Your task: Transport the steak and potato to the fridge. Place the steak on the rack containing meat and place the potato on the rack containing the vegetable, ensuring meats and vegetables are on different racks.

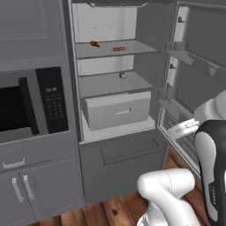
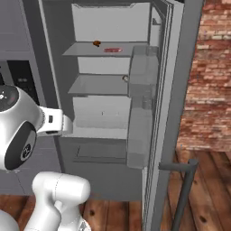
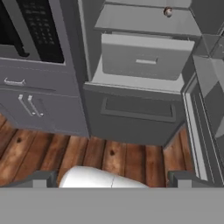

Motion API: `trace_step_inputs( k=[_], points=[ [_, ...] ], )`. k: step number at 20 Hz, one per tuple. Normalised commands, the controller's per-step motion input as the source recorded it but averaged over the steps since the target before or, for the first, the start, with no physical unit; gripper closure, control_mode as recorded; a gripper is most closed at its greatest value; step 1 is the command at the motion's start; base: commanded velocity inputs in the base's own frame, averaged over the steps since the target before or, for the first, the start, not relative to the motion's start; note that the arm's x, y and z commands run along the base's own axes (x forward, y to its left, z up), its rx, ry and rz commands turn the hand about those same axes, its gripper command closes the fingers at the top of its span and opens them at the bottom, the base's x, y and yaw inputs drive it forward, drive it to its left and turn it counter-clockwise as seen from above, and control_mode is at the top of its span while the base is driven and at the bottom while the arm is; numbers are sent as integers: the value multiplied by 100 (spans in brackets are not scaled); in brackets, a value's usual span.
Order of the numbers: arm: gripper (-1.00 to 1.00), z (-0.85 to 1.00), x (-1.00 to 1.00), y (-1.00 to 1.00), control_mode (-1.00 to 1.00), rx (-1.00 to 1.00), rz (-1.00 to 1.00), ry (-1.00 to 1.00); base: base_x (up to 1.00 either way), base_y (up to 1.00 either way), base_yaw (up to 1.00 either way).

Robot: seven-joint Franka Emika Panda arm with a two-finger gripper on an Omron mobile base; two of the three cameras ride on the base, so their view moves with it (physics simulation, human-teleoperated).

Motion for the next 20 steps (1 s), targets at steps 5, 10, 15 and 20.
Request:
trace_step_inputs(
  k=[5,10,15,20],
  points=[
    [-100,0,0,0,100,0,0,0,-100,19,-4],
    [-100,0,0,0,100,0,0,0,-100,1,-2],
    [-100,0,0,0,100,0,0,0,-100,-46,8],
    [-100,0,0,0,100,0,0,0,-84,-68,74]
  ],
)
